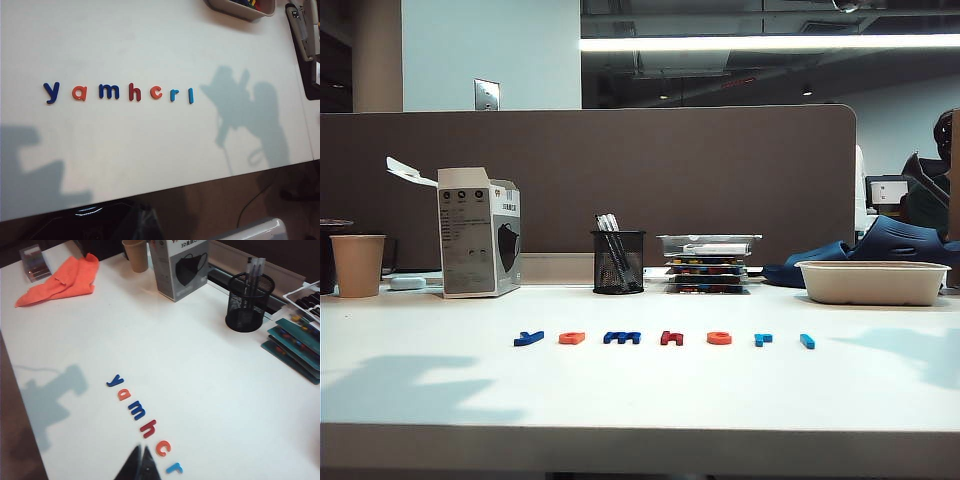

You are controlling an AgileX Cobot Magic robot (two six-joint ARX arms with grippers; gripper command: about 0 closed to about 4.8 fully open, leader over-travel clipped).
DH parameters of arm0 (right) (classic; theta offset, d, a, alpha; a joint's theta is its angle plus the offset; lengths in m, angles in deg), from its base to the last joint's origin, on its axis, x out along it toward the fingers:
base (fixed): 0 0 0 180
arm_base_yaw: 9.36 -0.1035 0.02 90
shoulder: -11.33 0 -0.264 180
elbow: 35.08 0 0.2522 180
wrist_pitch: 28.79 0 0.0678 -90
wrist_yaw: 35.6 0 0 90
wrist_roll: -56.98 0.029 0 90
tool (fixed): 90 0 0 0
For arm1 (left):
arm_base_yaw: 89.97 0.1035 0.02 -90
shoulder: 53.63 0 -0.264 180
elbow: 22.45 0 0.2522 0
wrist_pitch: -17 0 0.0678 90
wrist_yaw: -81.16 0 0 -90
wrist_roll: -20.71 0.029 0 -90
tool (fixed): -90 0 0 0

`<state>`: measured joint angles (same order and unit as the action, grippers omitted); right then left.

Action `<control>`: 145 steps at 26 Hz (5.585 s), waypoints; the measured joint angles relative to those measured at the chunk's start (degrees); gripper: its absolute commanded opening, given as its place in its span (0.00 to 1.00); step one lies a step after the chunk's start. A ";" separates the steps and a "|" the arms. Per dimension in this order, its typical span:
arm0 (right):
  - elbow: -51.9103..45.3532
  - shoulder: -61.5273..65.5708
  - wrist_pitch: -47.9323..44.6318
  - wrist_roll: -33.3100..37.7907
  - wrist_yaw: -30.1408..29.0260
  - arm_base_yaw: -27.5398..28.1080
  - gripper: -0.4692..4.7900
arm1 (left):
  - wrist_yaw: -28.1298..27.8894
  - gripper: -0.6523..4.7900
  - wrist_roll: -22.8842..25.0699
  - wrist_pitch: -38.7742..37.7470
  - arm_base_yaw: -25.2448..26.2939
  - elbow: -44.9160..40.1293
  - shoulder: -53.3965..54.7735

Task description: Select the appropriate letters from the row of letter magnets placed on the table to arrange into the word "car".

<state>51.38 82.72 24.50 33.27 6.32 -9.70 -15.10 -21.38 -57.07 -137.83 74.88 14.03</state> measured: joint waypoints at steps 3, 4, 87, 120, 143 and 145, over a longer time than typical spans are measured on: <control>0.00 0.00 0.00 0.00 1.01 -0.07 0.09 | 0.00 0.11 0.00 0.02 0.00 0.00 0.00; 0.00 0.00 0.00 0.02 1.09 -0.17 0.09 | 0.00 0.11 0.00 0.02 0.00 0.00 0.00; 0.15 28.85 -4.66 56.65 41.83 -30.27 0.45 | 0.02 0.11 0.00 0.04 0.00 0.00 0.00; 0.15 36.50 -9.64 56.63 45.51 -30.47 0.45 | 0.00 0.11 0.00 0.04 0.00 0.00 0.00; 0.44 38.03 -11.82 55.36 46.86 -30.53 0.43 | 0.02 0.11 0.00 0.04 0.00 0.00 0.00; 0.44 38.03 -11.74 55.36 47.01 -30.60 0.40 | 0.00 0.11 0.00 0.04 0.00 0.00 0.00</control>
<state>51.82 120.75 12.76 88.64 53.34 -40.30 -15.10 -21.38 -57.03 -137.83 74.88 14.03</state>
